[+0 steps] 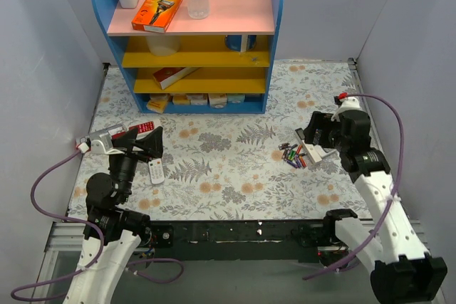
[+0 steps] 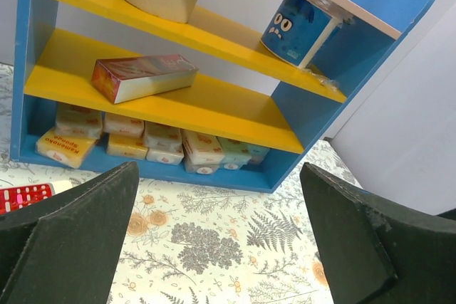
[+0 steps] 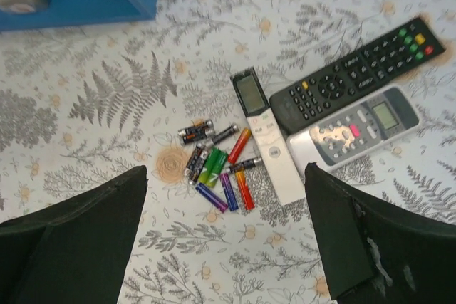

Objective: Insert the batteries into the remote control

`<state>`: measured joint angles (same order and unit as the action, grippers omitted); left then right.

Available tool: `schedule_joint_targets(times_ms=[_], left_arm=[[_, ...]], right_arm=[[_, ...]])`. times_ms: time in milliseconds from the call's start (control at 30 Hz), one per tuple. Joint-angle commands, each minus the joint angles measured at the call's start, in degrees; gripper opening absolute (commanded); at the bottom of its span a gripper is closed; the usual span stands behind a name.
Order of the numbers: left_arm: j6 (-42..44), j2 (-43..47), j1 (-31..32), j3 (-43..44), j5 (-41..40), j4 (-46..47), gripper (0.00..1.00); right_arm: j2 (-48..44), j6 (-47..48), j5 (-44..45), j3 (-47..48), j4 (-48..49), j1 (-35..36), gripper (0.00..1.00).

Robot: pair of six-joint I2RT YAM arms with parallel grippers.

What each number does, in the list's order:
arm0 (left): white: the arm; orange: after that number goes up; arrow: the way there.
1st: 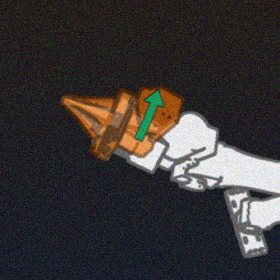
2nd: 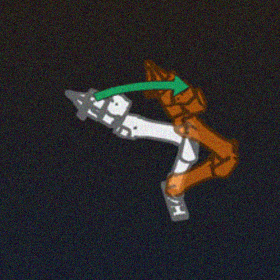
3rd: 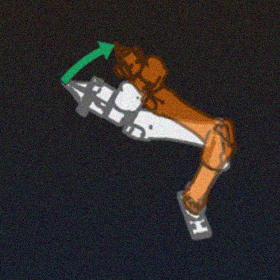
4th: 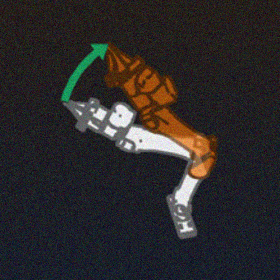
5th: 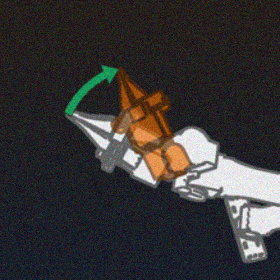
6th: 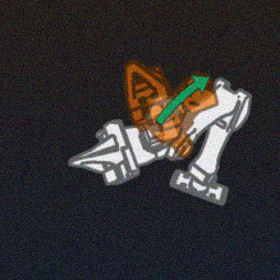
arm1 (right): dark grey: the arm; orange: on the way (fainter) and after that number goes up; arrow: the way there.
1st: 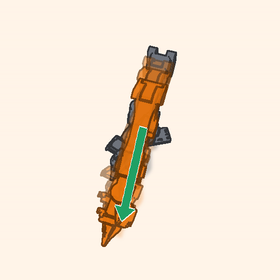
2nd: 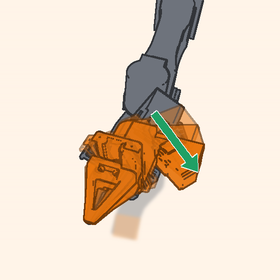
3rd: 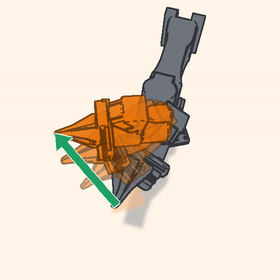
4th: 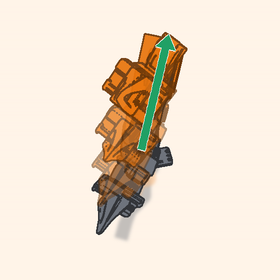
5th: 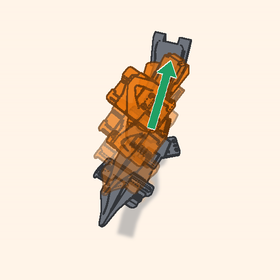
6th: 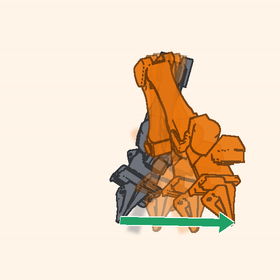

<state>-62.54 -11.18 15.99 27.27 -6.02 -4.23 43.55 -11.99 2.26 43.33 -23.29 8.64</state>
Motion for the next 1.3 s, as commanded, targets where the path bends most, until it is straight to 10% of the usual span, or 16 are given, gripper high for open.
schedule_joint_targets(times_ms=[0,500,1267], left_arm=[[0.2,0.6,0.6,1.9,-1.6,-1.7,0.98],[1.7,1.4,1.3,2.0,-3.2,-2.4,0.98],[2.2,0.9,1.5,2.0,-3.6,-2.6,0.98]], right_arm=[[9.8,-2.8,-1.6,4.0,-6.1,-0.2,0.94],[30.1,2.0,5.4,5.2,-4.2,-0.1,0.61],[42.7,6.6,5.4,9.9,0.2,0.0,0.52]])
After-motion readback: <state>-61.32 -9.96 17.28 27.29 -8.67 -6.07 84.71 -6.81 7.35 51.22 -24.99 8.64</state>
